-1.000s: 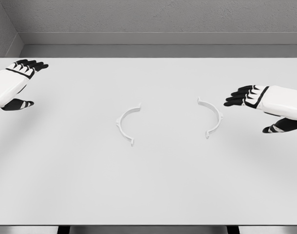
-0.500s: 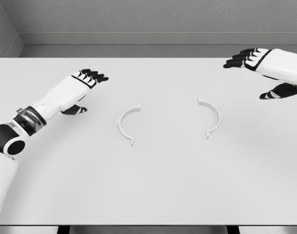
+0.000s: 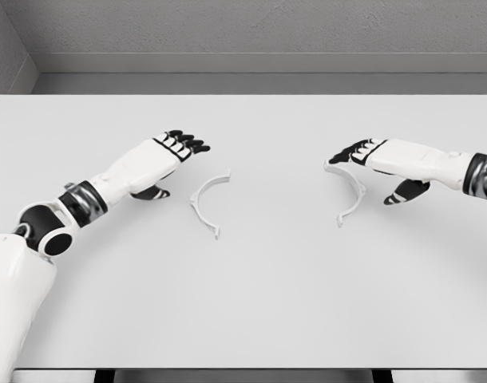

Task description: Assemble PVC drainage pipe clamps

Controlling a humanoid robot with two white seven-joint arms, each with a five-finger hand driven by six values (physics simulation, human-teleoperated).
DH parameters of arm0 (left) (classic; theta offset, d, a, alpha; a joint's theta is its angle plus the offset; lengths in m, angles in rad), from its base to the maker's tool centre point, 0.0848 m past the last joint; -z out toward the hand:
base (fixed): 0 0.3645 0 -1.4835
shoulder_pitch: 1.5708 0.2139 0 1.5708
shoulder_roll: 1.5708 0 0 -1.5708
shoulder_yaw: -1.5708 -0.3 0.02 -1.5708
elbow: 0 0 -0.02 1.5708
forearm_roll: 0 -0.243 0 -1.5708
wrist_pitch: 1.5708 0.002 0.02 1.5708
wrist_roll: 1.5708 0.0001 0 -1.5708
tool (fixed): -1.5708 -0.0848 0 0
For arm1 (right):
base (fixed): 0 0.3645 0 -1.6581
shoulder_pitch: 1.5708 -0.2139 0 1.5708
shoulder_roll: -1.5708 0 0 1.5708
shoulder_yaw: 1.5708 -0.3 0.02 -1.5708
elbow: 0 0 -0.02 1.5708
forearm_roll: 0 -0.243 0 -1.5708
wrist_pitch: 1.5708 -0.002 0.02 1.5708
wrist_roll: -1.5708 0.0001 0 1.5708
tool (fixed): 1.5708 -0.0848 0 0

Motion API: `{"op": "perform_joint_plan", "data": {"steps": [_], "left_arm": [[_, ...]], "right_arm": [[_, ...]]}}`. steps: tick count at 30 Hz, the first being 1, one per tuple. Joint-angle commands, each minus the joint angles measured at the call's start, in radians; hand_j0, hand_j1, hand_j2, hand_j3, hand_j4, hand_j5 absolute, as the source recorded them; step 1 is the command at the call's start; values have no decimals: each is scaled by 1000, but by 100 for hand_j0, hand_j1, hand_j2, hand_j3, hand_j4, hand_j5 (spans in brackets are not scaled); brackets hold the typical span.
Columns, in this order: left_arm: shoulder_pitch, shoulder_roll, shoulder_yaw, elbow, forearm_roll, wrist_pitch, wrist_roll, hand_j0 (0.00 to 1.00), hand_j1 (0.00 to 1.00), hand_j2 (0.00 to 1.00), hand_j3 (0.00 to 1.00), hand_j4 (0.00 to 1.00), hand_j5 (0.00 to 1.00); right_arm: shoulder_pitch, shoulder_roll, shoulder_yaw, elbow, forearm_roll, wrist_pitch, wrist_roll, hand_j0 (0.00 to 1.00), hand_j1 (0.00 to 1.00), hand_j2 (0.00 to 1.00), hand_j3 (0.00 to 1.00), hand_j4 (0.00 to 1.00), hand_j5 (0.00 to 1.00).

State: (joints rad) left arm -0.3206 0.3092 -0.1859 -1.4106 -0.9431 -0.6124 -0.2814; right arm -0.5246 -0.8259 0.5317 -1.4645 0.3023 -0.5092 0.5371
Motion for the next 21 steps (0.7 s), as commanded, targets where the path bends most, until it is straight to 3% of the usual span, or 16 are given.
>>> {"op": "perform_joint_plan", "data": {"steps": [1, 3, 5, 8, 13, 21], "left_arm": [[0, -2, -10, -1, 9, 1, 1, 100, 100, 100, 100, 100, 100], [0, -10, -10, 1, 7, 1, 1, 100, 100, 100, 100, 100, 100], [0, -18, -10, 1, 7, 1, 1, 100, 100, 100, 100, 100, 100], [-11, -25, -26, 4, 6, 1, 1, 100, 100, 100, 100, 100, 100], [-14, -30, -33, 7, 7, 1, 2, 100, 100, 100, 100, 100, 100], [-14, -42, -49, 5, 7, 1, 1, 100, 100, 100, 100, 100, 100]], "right_arm": [[-2, 1, 4, 32, 20, 3, -97, 100, 100, 100, 100, 100, 100], [-6, 2, 4, 64, 20, 4, -105, 100, 100, 100, 100, 100, 100], [-5, 37, 2, 110, 21, 3, -201, 100, 100, 100, 100, 100, 100], [-3, 39, 4, 135, 26, 3, -284, 100, 100, 100, 100, 100, 100], [-6, 134, 4, 230, 107, -2, -295, 100, 100, 100, 100, 100, 100], [-6, 148, 13, 276, 152, -6, -295, 100, 100, 100, 100, 100, 100]]}}
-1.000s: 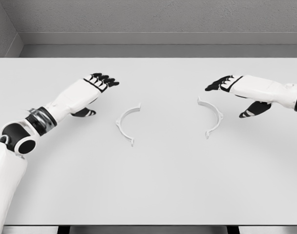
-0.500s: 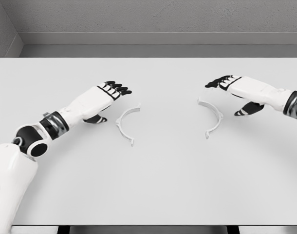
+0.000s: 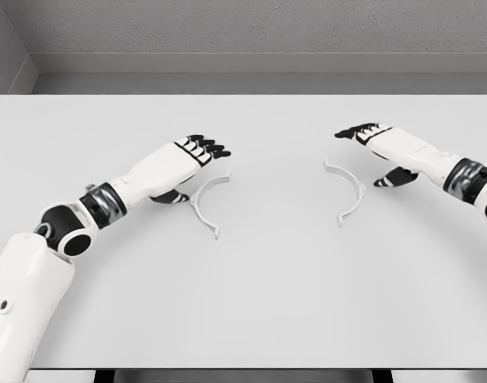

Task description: Assemble PVC drainage pipe clamps

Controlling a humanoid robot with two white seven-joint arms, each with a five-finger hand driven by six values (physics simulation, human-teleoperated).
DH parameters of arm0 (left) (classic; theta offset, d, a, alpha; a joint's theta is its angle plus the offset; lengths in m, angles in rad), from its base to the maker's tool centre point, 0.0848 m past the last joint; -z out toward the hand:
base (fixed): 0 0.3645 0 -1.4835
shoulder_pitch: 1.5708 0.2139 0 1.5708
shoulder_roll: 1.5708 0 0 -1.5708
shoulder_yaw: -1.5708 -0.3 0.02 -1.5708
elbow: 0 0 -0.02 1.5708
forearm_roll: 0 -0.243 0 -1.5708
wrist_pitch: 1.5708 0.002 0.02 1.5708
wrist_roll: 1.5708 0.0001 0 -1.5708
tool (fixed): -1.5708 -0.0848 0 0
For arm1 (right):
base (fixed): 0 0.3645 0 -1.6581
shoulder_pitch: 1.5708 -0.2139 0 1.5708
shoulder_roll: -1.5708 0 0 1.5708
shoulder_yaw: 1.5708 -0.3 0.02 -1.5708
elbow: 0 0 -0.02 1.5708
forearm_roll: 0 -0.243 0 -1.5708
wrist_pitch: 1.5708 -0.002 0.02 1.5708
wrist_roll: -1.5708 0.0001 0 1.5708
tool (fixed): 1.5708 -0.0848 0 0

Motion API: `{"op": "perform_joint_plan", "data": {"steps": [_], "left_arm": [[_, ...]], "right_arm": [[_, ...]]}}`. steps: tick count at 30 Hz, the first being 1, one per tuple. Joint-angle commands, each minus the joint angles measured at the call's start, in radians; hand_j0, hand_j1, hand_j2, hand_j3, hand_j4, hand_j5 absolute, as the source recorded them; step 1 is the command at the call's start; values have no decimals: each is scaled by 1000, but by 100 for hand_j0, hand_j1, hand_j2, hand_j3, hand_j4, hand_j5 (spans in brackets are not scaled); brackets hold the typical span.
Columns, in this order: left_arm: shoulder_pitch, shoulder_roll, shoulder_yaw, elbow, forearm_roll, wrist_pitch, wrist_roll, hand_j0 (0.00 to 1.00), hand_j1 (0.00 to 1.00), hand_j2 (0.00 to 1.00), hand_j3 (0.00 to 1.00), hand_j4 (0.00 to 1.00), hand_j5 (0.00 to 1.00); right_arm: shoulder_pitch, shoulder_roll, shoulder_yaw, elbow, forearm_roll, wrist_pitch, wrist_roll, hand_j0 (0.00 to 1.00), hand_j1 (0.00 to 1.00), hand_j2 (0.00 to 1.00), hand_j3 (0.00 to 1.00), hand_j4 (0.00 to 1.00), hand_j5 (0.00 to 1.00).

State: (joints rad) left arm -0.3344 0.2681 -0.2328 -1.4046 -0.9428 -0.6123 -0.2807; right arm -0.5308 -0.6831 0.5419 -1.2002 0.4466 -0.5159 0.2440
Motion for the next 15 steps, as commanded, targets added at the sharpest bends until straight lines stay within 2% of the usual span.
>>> {"op": "perform_joint_plan", "data": {"steps": [1, 15], "left_arm": [[0, -1, -2, -1, 7, 1, 0, 100, 100, 100, 100, 100, 100], [0, -27, -26, -14, 7, 1, 0, 100, 100, 100, 100, 100, 100]], "right_arm": [[0, 5, 7, 13, 9, 1, -2, 100, 100, 100, 100, 100, 100], [0, 19, 38, 4, 9, 2, -2, 100, 100, 100, 100, 100, 100]]}}
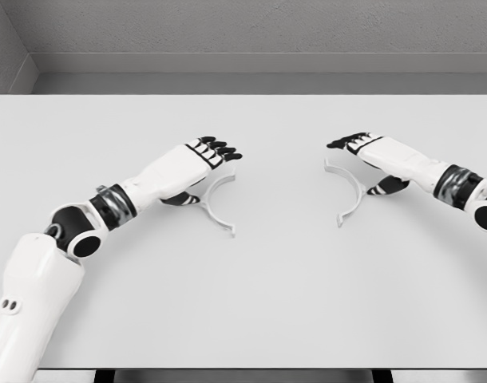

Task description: Assemble PVC drainage pipe clamps

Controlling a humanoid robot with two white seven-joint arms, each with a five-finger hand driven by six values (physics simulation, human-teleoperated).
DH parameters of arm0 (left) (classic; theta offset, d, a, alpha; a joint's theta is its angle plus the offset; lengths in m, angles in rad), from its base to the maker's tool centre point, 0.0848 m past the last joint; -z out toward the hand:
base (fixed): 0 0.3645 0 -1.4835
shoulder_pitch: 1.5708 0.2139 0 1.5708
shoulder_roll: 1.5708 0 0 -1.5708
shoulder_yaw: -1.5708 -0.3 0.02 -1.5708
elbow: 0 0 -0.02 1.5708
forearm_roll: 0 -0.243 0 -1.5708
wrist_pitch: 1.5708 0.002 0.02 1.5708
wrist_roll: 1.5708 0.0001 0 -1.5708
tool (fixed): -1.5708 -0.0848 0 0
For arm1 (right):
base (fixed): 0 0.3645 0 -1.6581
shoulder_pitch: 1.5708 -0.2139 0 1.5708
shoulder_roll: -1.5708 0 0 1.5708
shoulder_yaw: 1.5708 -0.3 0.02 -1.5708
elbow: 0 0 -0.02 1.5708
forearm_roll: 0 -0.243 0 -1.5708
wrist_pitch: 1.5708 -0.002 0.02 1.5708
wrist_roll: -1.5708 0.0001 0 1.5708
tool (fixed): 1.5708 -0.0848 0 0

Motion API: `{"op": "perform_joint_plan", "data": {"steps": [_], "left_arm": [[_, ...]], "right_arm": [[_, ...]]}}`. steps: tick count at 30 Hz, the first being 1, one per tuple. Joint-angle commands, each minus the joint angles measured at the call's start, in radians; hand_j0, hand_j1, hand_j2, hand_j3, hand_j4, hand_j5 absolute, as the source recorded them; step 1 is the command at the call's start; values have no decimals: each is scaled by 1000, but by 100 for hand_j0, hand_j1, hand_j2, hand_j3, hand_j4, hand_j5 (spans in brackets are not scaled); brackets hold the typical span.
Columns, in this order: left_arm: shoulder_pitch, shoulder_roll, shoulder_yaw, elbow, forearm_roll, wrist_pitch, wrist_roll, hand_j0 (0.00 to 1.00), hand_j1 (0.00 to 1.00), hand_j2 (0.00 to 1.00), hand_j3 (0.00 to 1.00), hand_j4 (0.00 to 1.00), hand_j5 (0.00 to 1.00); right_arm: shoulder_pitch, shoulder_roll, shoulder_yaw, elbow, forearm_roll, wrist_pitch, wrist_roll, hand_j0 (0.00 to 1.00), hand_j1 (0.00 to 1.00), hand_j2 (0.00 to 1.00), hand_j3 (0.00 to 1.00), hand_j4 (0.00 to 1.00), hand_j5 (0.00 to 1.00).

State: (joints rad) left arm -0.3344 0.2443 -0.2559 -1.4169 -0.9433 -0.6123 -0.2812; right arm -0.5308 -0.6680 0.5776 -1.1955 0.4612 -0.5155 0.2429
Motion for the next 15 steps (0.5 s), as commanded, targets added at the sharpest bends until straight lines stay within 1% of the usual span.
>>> {"op": "perform_joint_plan", "data": {"steps": [1, 5, 15], "left_arm": [[0, -3, -5, -4, 8, 1, 1, 100, 100, 100, 100, 100, 100], [0, -22, -6, -4, 6, 1, 1, 100, 100, 100, 100, 100, 100], [0, -28, -6, -2, 8, 1, 1, 100, 100, 100, 100, 100, 100]], "right_arm": [[0, 5, 2, -1, -6, 2, -1, 100, 100, 100, 100, 100, 100], [0, 13, 4, -4, -6, 2, -1, 100, 100, 100, 100, 100, 100], [-9, 28, 18, -7, -6, 2, -1, 100, 100, 100, 100, 100, 100]]}}
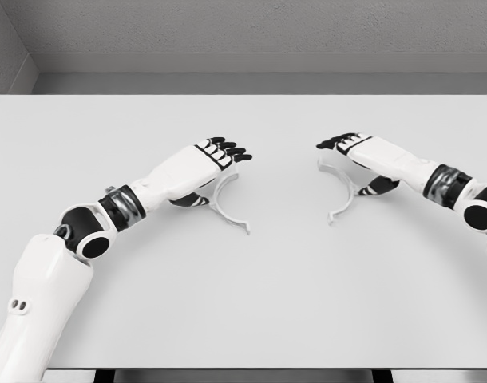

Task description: Assemble PVC drainage pipe clamps

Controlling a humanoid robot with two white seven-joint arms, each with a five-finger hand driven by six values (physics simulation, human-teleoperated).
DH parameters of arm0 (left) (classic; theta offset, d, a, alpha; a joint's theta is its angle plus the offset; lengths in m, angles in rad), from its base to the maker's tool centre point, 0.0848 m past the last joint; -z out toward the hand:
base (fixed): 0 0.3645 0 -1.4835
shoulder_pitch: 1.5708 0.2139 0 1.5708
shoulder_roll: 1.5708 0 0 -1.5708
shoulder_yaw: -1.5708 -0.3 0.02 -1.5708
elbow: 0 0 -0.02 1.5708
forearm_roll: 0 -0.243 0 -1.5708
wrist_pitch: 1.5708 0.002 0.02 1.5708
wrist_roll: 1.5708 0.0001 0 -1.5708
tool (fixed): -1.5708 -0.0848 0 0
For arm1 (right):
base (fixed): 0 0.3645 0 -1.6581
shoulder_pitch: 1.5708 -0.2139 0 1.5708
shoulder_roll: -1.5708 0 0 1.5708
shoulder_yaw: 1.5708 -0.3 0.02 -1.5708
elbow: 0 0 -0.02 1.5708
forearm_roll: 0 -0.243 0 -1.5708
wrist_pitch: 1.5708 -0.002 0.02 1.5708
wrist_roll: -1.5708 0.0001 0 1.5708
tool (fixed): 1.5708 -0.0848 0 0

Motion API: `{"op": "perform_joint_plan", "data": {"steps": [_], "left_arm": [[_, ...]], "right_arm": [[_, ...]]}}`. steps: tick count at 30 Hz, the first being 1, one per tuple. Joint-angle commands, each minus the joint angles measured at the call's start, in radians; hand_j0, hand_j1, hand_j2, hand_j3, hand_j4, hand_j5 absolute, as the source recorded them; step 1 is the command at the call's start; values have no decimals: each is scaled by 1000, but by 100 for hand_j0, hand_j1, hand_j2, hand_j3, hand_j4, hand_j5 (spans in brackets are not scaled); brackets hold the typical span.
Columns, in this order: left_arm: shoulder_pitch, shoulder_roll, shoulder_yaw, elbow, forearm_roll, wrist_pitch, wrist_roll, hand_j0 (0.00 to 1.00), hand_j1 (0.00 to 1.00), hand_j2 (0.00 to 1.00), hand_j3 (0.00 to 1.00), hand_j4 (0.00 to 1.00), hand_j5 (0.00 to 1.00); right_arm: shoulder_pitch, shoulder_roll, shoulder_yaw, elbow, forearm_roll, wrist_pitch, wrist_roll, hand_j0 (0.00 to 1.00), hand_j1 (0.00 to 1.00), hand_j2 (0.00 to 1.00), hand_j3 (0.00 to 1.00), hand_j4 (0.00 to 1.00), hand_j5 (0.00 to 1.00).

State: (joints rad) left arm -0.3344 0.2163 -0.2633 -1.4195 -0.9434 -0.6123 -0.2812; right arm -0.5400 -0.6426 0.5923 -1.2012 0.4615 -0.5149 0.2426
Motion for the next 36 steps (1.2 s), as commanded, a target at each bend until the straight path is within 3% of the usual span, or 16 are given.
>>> {"op": "perform_joint_plan", "data": {"steps": [1, 32, 36], "left_arm": [[0, 1, 3, 1, 8, 1, 1, 100, 100, 100, 100, 100, 100], [0, 3, 1, -1, 11, 1, 2, 100, 100, 100, 100, 100, 100], [2, 6, 1, -1, 12, 1, 2, 100, 100, 100, 100, 100, 100]], "right_arm": [[0, 3, 4, -6, -6, 1, 0, 100, 100, 100, 100, 100, 100], [-21, 43, 50, -87, -6, 9, 0, 100, 100, 100, 100, 100, 100], [-18, 15, 27, -98, -12, -17, 3, 100, 100, 100, 100, 100, 100]]}}
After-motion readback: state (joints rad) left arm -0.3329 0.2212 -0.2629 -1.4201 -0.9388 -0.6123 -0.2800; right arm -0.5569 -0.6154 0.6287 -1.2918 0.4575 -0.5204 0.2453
